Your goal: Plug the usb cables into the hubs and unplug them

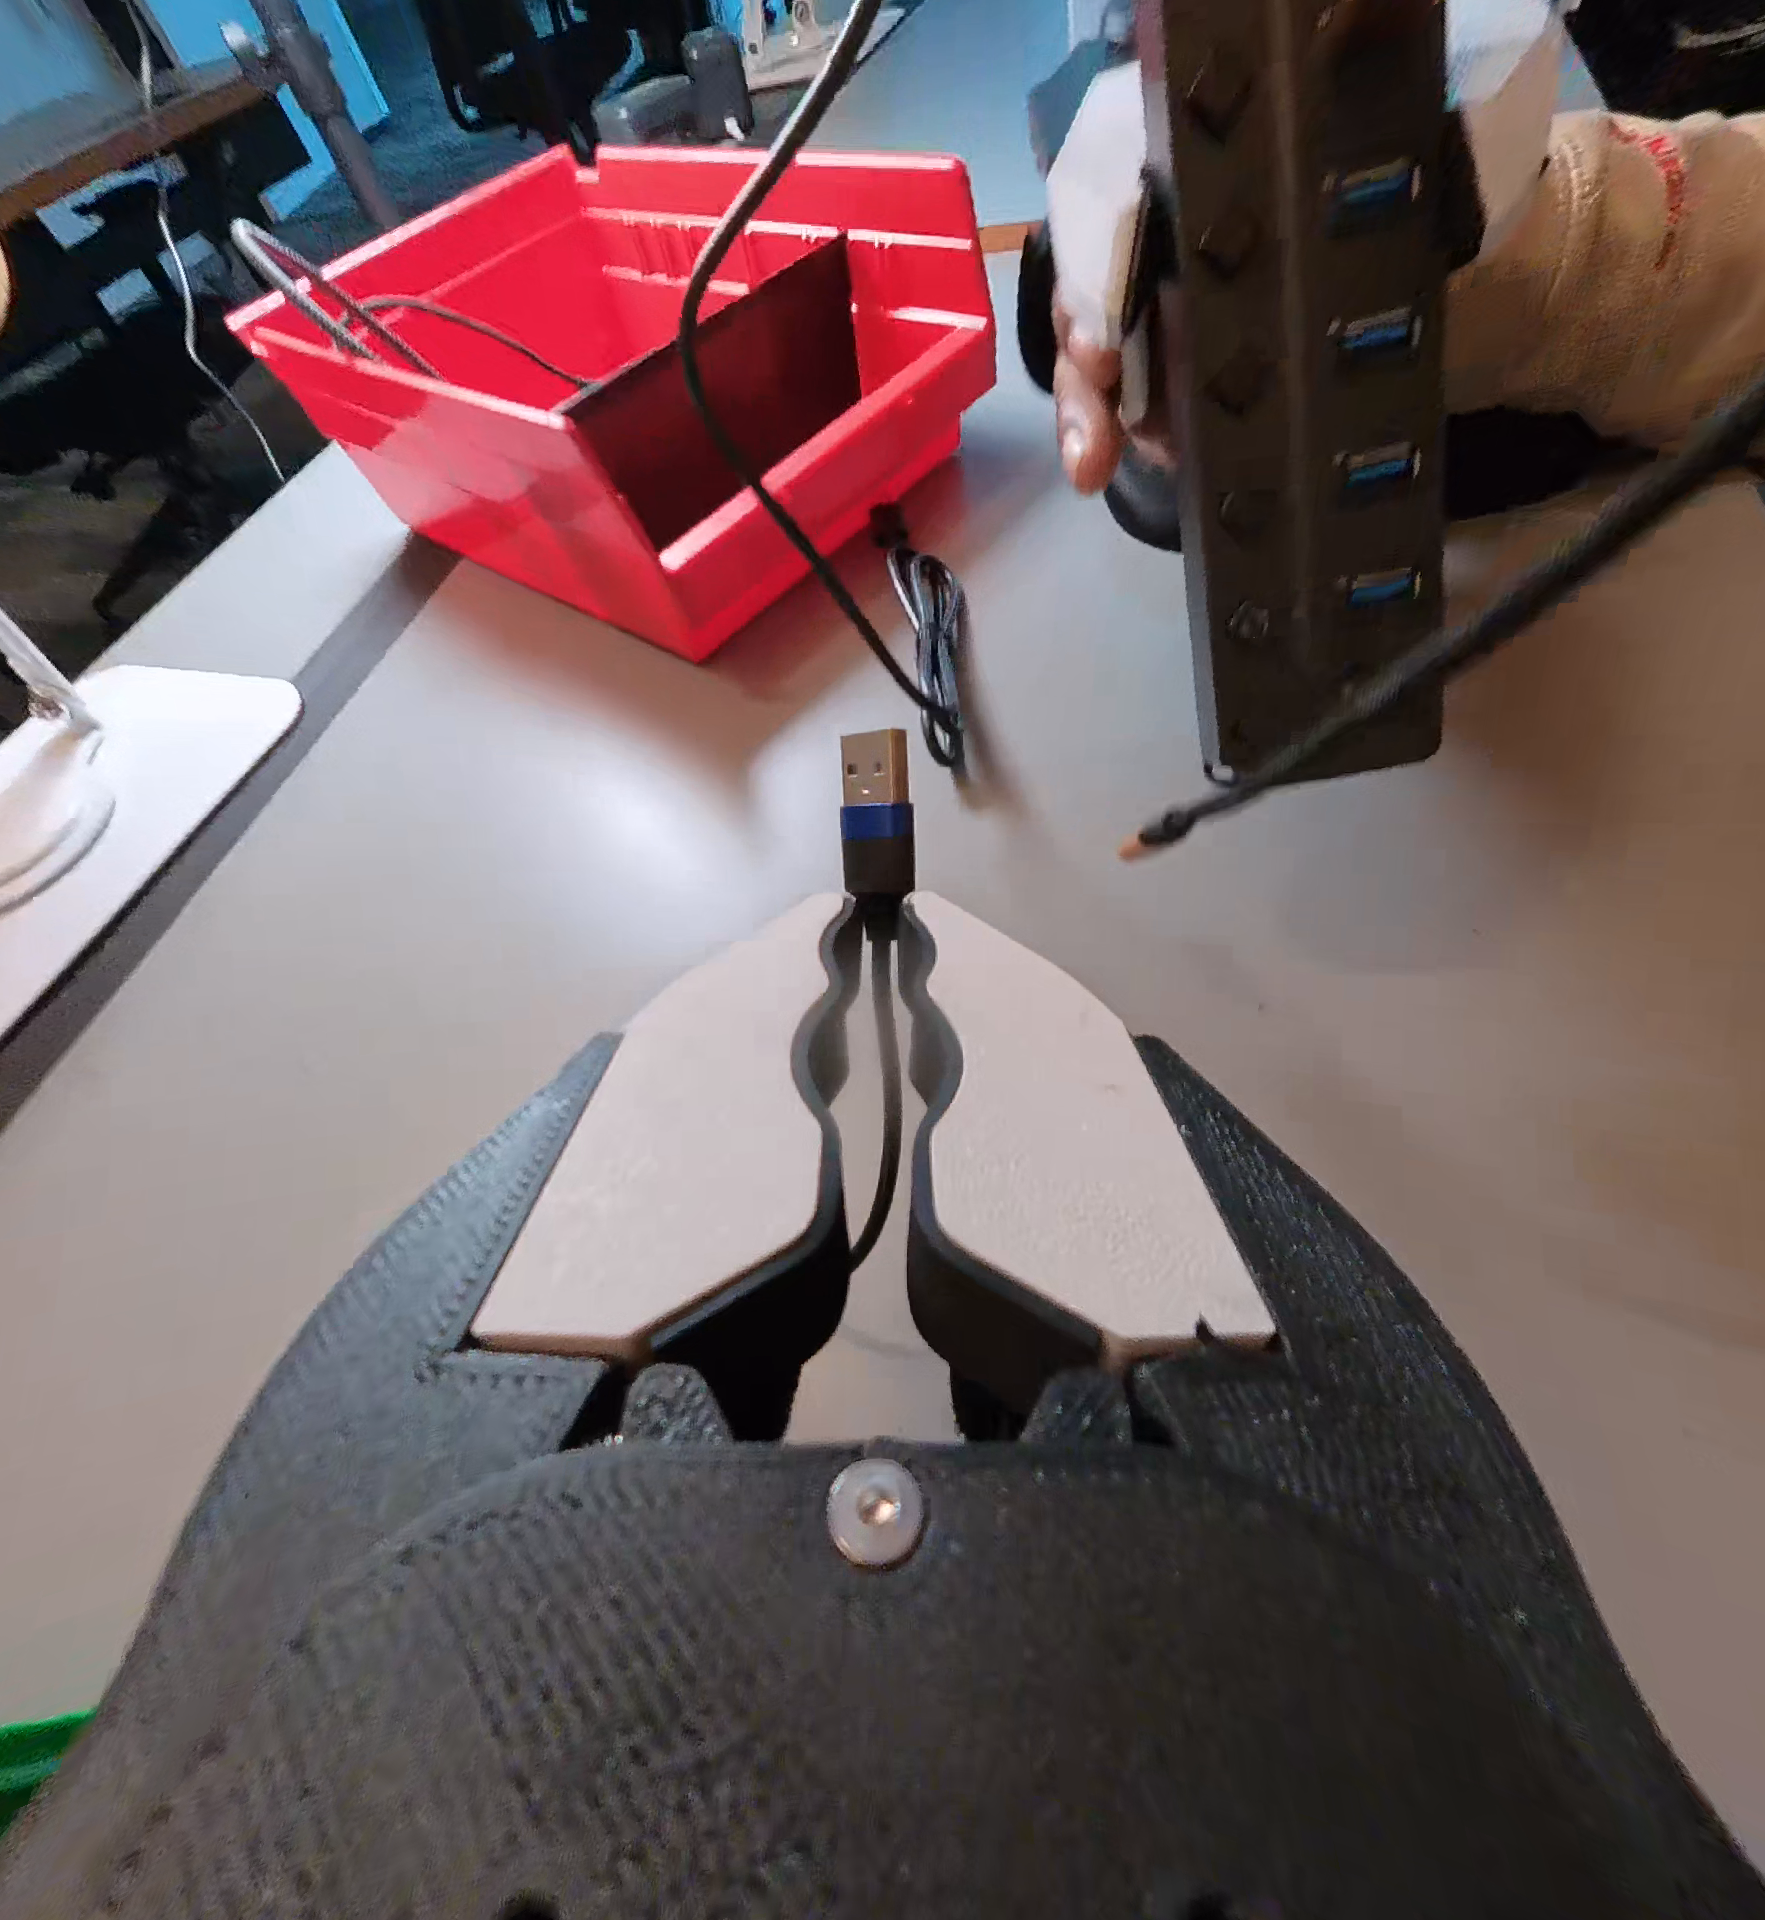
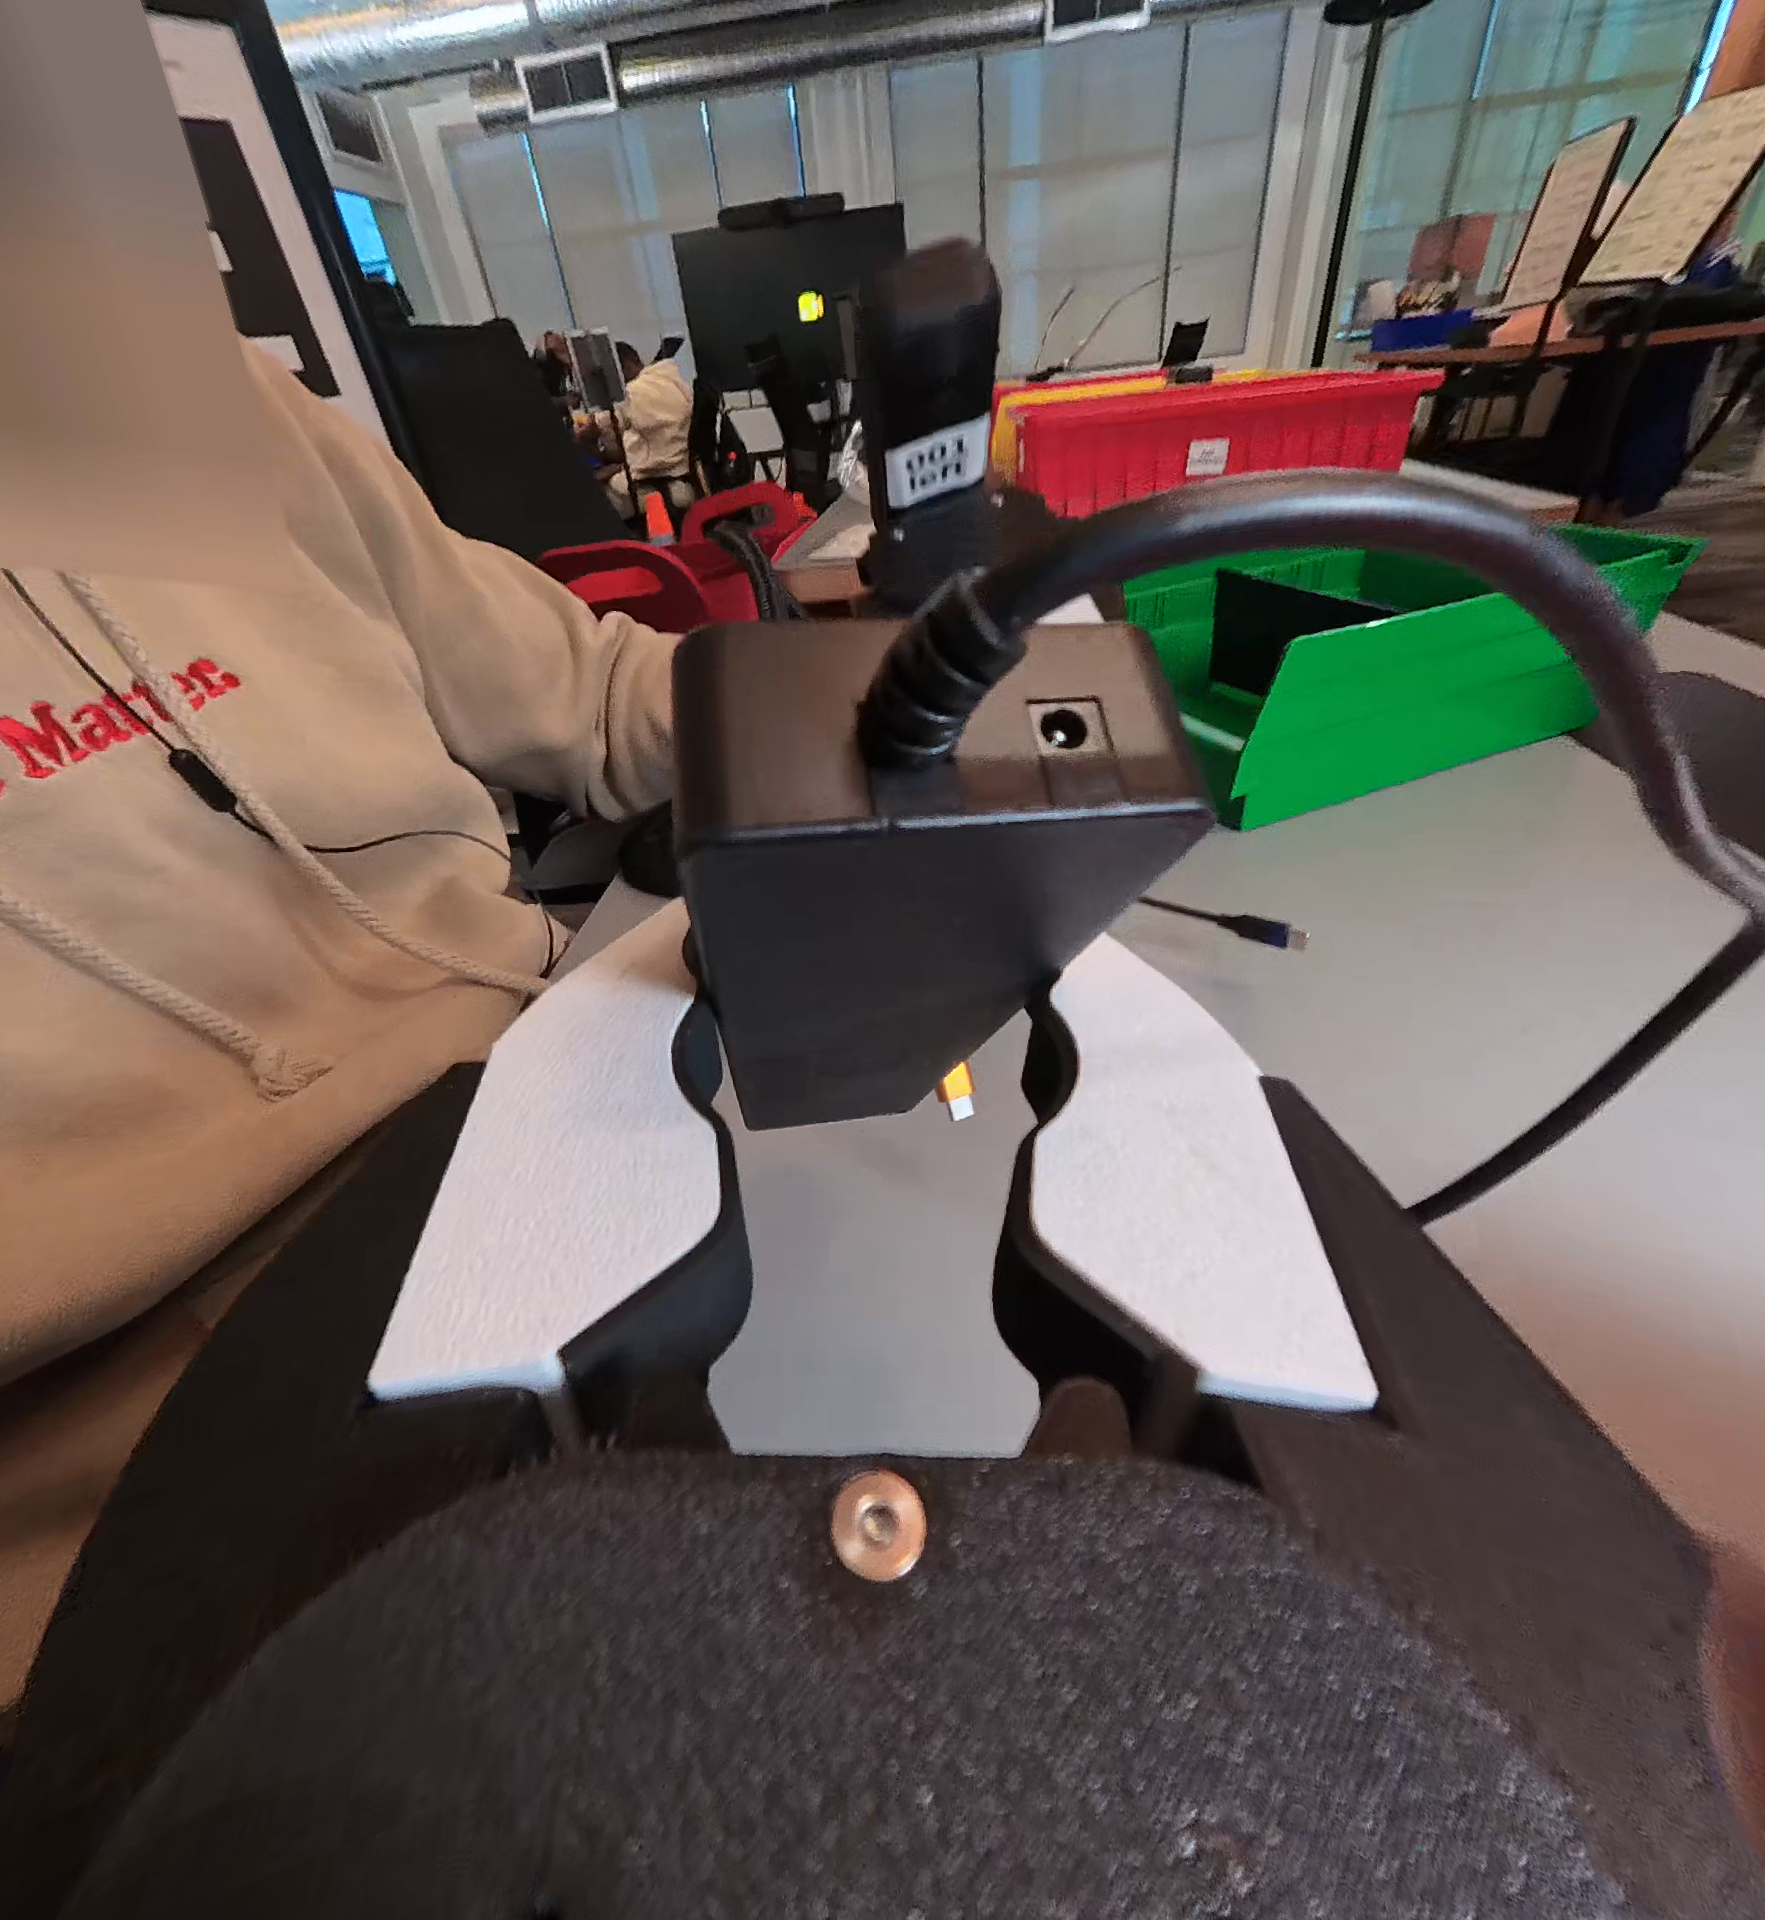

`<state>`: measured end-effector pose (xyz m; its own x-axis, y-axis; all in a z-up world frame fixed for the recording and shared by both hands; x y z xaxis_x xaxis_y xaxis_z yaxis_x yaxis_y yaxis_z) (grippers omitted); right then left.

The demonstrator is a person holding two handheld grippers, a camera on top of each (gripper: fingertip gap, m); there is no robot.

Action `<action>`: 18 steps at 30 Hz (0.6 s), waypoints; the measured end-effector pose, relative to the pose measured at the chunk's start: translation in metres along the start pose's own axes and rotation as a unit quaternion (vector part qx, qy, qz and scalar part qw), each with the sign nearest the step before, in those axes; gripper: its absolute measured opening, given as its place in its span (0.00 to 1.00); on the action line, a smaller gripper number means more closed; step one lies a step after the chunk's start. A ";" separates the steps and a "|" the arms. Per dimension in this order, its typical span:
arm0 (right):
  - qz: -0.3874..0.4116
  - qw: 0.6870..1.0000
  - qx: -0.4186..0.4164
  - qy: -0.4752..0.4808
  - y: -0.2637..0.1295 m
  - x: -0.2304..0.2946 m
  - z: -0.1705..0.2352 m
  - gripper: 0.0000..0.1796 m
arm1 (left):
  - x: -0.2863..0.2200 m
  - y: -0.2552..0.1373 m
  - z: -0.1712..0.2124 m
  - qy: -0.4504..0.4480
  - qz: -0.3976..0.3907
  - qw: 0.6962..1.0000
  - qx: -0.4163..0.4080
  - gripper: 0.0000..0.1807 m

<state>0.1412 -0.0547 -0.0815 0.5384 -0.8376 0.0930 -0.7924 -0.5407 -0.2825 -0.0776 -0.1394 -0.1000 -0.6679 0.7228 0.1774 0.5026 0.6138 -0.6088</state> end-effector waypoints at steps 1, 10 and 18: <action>-0.002 1.000 0.009 0.002 0.002 0.000 0.001 0.31 | -0.004 -0.001 -0.005 0.009 -0.001 1.000 -0.002 0.04; 0.044 0.990 0.129 0.030 0.025 -0.004 -0.006 0.31 | -0.041 0.010 -0.037 0.115 0.012 0.991 0.071 0.04; 0.067 0.980 0.180 0.047 0.034 -0.013 -0.008 0.31 | -0.040 0.019 -0.046 0.126 0.033 0.986 0.107 0.03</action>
<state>0.1048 -0.0624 -0.0849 0.3938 -0.9121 0.1141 -0.6934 -0.3762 -0.6146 -0.0160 -0.1418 -0.0831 -0.4656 0.8317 0.3023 0.3955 0.5012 -0.7697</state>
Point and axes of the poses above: each gripper's, where its closed fingertips meet, y out along the fingers, z out of its underside, x = y × z across the jaws, the point moved 7 cm from there along -y, back along the fingers, and after that the axes turned 14 degrees about x, right-handed, at the moved point
